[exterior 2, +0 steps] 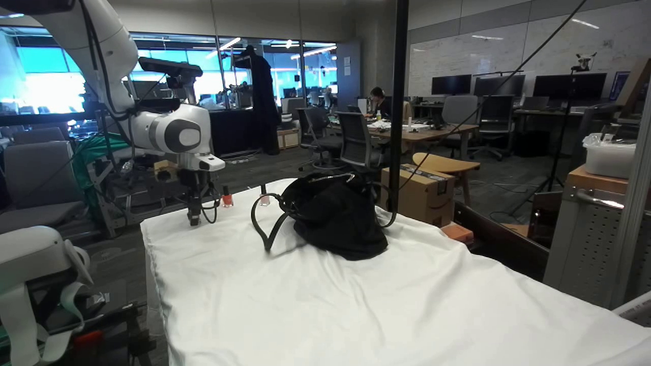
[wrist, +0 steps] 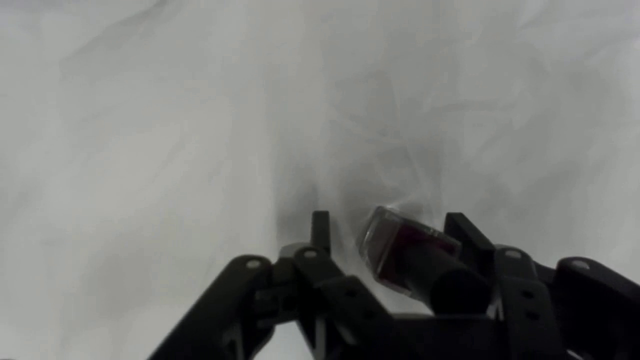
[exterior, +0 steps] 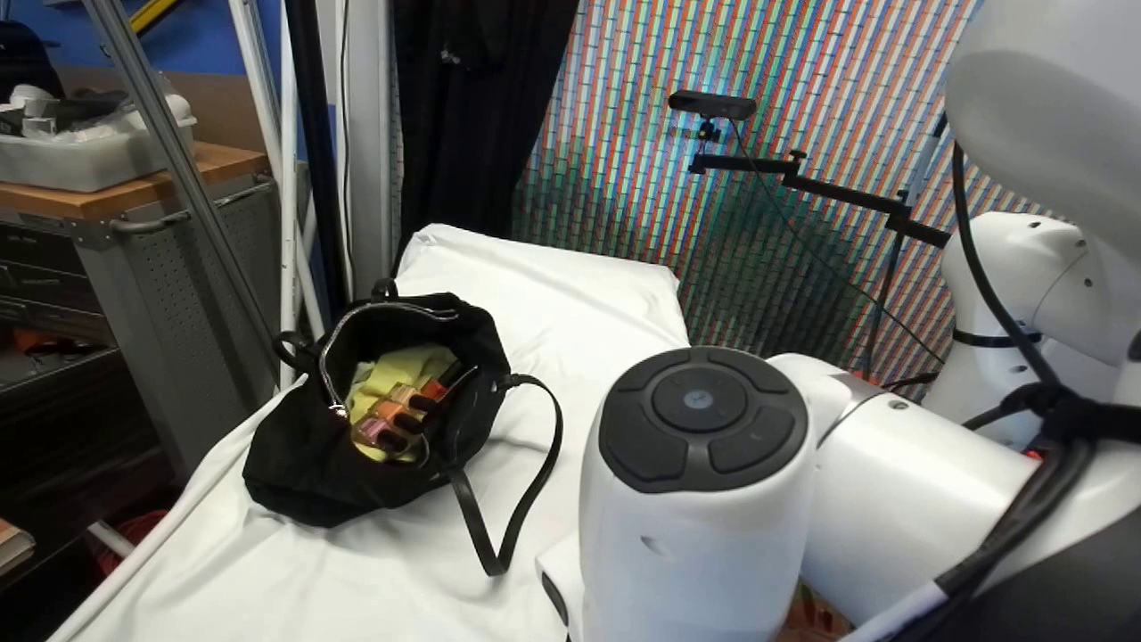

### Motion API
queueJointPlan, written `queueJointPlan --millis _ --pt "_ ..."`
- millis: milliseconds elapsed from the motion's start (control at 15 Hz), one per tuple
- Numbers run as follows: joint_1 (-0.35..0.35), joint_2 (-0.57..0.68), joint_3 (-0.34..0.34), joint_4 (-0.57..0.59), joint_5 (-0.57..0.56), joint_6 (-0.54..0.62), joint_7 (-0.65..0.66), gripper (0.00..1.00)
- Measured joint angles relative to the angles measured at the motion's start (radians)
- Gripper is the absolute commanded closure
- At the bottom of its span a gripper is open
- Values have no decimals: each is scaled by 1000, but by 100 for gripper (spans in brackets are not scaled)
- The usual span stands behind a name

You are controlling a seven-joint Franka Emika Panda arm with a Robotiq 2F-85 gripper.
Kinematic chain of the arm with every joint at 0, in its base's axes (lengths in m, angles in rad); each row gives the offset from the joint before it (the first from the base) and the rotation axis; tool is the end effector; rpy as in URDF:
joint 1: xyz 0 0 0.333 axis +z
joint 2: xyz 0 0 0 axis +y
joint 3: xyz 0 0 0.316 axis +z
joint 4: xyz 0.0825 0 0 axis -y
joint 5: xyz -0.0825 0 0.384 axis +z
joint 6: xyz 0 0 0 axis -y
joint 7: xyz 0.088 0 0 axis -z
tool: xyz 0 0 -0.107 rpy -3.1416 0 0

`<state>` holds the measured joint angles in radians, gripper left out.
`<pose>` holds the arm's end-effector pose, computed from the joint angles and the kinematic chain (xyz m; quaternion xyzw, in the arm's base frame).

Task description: Pick up the nail polish bottles and place them in the black bag

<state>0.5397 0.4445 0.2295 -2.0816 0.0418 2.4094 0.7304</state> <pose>0.4136 0.4007 0.2069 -0.9966 0.0051 0.0816 0.0095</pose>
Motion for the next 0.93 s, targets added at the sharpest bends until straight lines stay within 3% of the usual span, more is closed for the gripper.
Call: queueJointPlan --millis 200,267,933 --pt "4 1 0 6 0 -17 1 83" --pt "5 1 0 7 0 -21 2 85" --pt "-1 -11 -26 33 -23 -63 15 85"
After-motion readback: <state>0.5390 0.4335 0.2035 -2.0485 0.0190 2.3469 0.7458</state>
